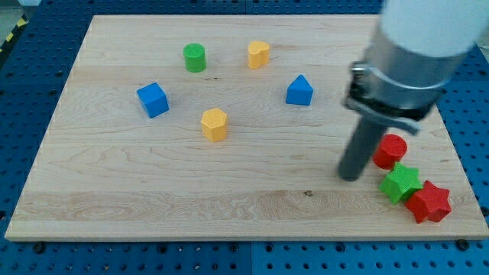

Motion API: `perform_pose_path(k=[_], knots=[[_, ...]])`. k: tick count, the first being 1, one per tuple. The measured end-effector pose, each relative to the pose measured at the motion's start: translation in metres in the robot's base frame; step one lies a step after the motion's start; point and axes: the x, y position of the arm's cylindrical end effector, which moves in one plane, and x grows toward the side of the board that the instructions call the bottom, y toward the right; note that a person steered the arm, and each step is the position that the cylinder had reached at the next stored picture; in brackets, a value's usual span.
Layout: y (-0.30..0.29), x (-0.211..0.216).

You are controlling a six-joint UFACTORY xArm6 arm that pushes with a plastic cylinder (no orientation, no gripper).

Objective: Move yellow hexagon towards to red circle

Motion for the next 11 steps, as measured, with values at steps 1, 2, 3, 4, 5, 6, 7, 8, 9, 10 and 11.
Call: perform_pose_path(k=[1, 2, 3, 4, 5, 6, 7, 8, 9, 10, 11], knots=[[-0.088, 0.000], [-0.186, -0.019], [-0.198, -0.086], [-0.198, -0.084], [-0.176, -0.078], [-0.125, -0.078], [-0.076, -0.078], [-0.023, -0.083], [0.019, -0.105], [0.046, -0.122], [0.062, -0.122]])
